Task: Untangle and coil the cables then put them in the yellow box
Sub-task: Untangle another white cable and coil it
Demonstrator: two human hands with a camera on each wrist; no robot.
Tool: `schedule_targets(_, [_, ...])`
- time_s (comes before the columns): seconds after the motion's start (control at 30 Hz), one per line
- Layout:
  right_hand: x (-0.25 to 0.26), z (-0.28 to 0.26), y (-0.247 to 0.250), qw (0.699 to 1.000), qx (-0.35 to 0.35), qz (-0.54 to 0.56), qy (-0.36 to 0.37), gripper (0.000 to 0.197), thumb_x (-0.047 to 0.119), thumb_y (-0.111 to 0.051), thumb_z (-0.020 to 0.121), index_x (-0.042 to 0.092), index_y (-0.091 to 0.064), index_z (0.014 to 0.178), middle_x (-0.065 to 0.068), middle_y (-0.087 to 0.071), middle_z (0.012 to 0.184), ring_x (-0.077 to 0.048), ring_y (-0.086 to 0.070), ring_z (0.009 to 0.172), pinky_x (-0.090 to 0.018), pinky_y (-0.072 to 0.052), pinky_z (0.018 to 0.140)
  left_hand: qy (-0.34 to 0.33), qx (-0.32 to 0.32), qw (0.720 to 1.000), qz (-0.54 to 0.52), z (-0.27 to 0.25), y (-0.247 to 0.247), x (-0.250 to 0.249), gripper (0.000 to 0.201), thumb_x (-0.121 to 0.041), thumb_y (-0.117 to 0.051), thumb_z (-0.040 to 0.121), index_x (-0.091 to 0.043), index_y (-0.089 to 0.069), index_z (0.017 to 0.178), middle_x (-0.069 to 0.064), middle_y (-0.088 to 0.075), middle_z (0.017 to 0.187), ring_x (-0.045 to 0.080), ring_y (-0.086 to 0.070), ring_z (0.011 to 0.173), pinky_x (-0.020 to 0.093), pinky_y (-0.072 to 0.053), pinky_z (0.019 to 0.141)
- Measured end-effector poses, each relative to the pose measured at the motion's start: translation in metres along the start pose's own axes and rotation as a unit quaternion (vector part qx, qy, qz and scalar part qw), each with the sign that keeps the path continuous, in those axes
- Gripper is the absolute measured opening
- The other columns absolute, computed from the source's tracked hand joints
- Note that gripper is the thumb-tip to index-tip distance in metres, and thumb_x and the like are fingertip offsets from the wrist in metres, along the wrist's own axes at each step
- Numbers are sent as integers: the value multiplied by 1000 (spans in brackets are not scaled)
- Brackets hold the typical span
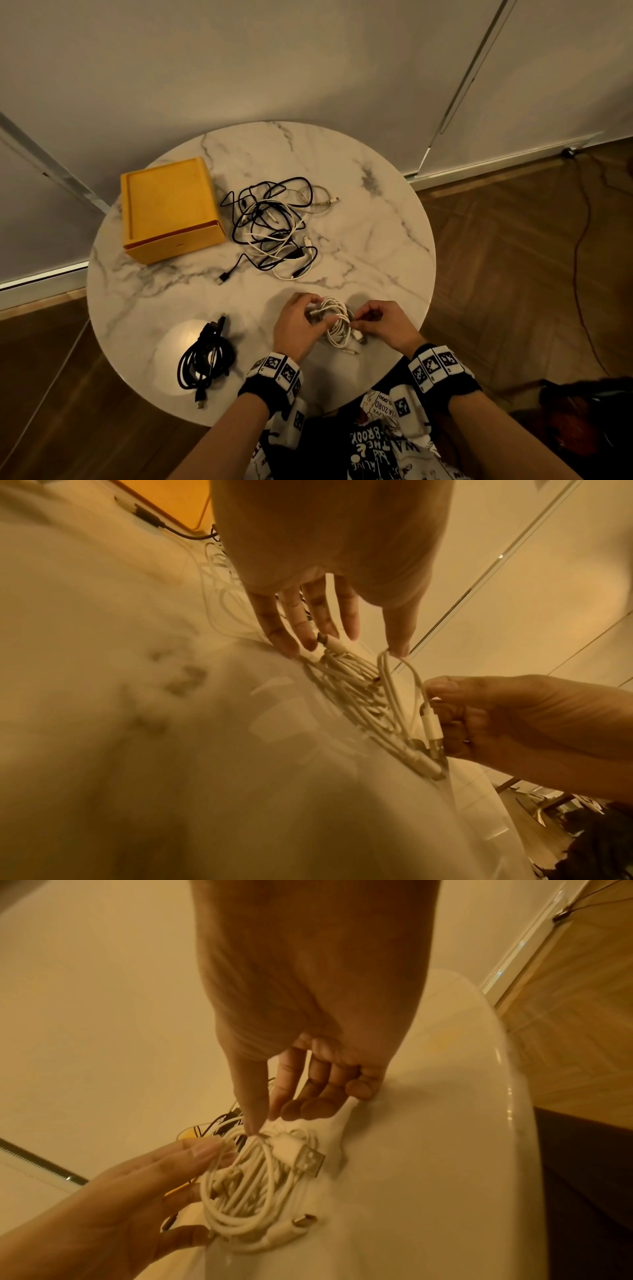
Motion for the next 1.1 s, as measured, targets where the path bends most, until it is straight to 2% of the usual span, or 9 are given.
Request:
schedule_targets(0.13, [0,-5,0,1000,7,22,-9,18,-7,-77,73,8,-69,77,-8,-69,70,-16,-63,63,-27,-54,63,-33,6,999,33,-3,1,-5,42,-56,-75,61,-36,-62,95,-15,-55,103,5,-59,94,33,-54,81])
schedule_targets(0.27, [1,-7,-2,1000,10,11,-15,18,-7,-77,73,7,-69,81,-9,-67,68,-17,-62,61,-26,-55,59,-61,22,993,97,-4,-1,-9,30,-44,-78,69,-26,-74,93,-12,-55,107,11,-52,102,28,-46,89])
schedule_targets(0.37, [0,-7,-6,1000,12,-12,-12,20,-2,-80,72,10,-69,84,-10,-66,69,-19,-61,61,-30,-54,59,-74,23,985,157,-4,-1,-7,21,-37,-79,73,-23,-77,90,-7,-59,104,15,-50,99,31,-44,89])
schedule_targets(0.53, [5,-6,-13,998,5,-56,-6,20,3,-80,75,12,-66,86,-5,-63,63,-8,-58,51,-21,-48,51,-66,12,986,150,-3,0,-4,18,-36,-79,73,-23,-77,85,-7,-63,103,16,-52,98,32,-44,88])
schedule_targets(0.7, [8,-5,-14,996,-8,-85,0,25,6,-81,74,7,-63,91,-4,-63,60,-13,-61,51,-24,-50,51,-46,4,995,92,-2,4,-3,15,-27,-83,70,-18,-77,80,-5,-63,94,12,-60,88,28,-50,82])
schedule_targets(0.77, [7,-4,-15,995,-4,-99,-6,25,8,-81,75,6,-63,92,-3,-62,59,-13,-62,51,-25,-51,52,-38,9,997,70,-2,4,-3,16,-21,-86,67,-16,-75,77,-3,-60,90,11,-61,81,21,-51,77])
schedule_targets(0.87, [5,-2,-17,989,11,-144,-12,18,13,-80,76,8,-68,89,-5,-66,63,-14,-66,56,-32,-53,60,-22,6,999,47,-2,5,-5,25,-15,-87,64,-13,-68,80,-3,-55,88,7,-59,75,15,-51,72])
schedule_targets(1.0, [7,-3,-18,987,17,-162,-13,14,15,-79,78,9,-70,87,-6,-68,63,-8,-65,53,-22,-50,57,-20,6,998,55,-2,4,-6,31,-12,-86,64,-13,-62,83,-4,-55,85,3,-56,71,15,-49,69])
schedule_targets(1.1, [10,-5,-19,991,23,-129,-24,13,5,-77,79,1,-71,90,-3,-66,61,-2,-62,49,-14,-46,53,-19,5,999,50,-5,3,-9,24,-6,-81,65,-17,-64,78,-7,-56,70,1,-49,59,17,-44,61])
Point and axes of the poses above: each hand's wrist, its own z-axis towards the middle knuckle, its own y-axis out of the back of the hand, x = y × z, the point moved 4 cm from there along z, towards the middle knuckle
